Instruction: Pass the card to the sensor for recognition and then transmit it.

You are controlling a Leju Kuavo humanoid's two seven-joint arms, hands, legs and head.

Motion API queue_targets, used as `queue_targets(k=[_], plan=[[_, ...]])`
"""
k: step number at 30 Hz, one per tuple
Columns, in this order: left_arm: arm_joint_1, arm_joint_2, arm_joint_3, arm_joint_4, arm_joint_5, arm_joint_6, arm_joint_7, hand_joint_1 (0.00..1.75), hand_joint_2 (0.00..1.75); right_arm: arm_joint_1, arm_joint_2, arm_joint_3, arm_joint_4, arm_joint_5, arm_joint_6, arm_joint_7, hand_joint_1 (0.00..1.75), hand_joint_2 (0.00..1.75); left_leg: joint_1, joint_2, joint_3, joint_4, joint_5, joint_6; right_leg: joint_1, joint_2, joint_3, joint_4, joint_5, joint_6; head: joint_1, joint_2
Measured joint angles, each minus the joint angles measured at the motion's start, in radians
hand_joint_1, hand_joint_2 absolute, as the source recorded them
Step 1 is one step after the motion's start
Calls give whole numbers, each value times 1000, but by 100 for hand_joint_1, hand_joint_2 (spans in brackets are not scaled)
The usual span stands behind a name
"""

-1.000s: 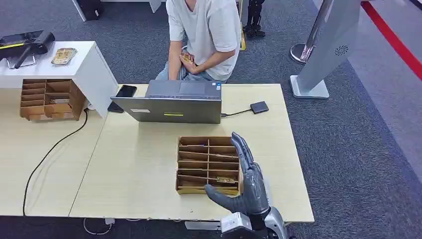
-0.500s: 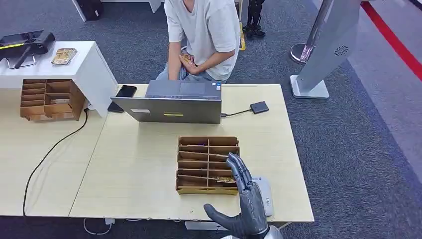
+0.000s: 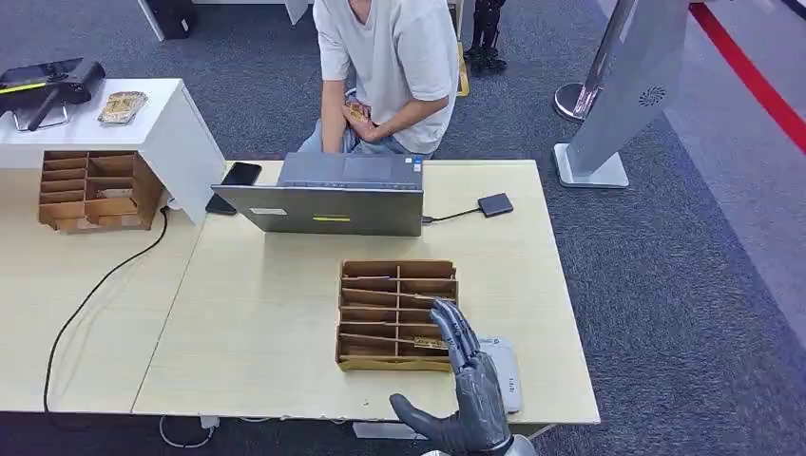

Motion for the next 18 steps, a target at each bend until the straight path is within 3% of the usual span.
queue_targets(k=[9, 18], plan=[[0, 0, 0, 0, 0, 0, 0, 0, 0, 0, 0, 0, 5, 9, -3, 3, 0, 175, 0, 0, 0, 0, 0, 0, 0, 0, 0, 0, 0, 0, 0, 0], [0, 0, 0, 0, 0, -1, 0, 0, 0, -1, 0, -1, 47, 210, -74, 94, 0, 175, 0, 0, 0, 0, 0, 0, 0, 0, 0, 0, 0, 0, 0, 0]])
